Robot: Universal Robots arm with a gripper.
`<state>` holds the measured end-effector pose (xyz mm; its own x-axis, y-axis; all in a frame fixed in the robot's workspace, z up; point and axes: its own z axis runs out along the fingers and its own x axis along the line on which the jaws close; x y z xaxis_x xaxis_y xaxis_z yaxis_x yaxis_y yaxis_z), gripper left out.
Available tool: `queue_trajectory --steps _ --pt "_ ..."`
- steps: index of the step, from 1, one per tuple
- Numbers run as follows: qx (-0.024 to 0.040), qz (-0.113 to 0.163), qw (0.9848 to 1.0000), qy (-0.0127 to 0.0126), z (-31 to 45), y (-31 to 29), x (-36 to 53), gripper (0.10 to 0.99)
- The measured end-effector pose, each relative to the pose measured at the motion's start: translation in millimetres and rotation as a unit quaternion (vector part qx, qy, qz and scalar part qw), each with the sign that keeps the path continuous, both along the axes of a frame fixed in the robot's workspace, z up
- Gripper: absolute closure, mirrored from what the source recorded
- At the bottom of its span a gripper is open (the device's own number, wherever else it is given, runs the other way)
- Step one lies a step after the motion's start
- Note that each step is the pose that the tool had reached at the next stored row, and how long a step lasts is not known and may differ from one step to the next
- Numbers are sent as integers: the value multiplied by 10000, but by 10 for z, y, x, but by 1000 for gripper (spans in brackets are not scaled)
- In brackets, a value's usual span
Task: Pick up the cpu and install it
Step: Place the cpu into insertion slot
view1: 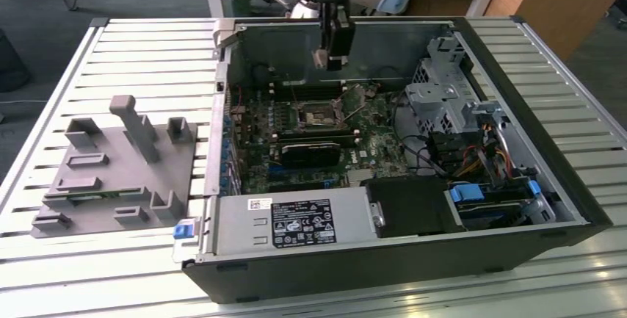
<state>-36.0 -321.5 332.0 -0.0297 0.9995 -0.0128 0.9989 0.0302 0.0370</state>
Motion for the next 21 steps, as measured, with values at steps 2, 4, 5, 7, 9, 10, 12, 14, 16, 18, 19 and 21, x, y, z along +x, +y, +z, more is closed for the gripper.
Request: queue_trajectory --steps 2,4,5,7,9,10,12,14,16,18,19,21 --pt "-8 -107 9999 0 -21 2 -3 545" --pt "-10 -179 9998 2 -49 4 -4 545" --pt "-10 -189 9998 5 -63 4 -5 545" --pt "-11 -191 9998 6 -85 5 -4 545" --pt "-12 -192 9998 7 -105 4 -5 545" --pt "-12 -193 9998 10 -117 4 -5 545" --pt "-12 -192 9998 15 -138 4 -5 545" --pt "-12 -192 9998 19 -157 4 -5 545" --pt "-12 -193 9998 20 -172 5 -5 545" --pt "-12 -192 9998 20 -187 5 -4 545" --pt "-12 -192 9998 20 -194 5 -5 545" --pt "-12 -192 9998 20 -205 5 -5 545"
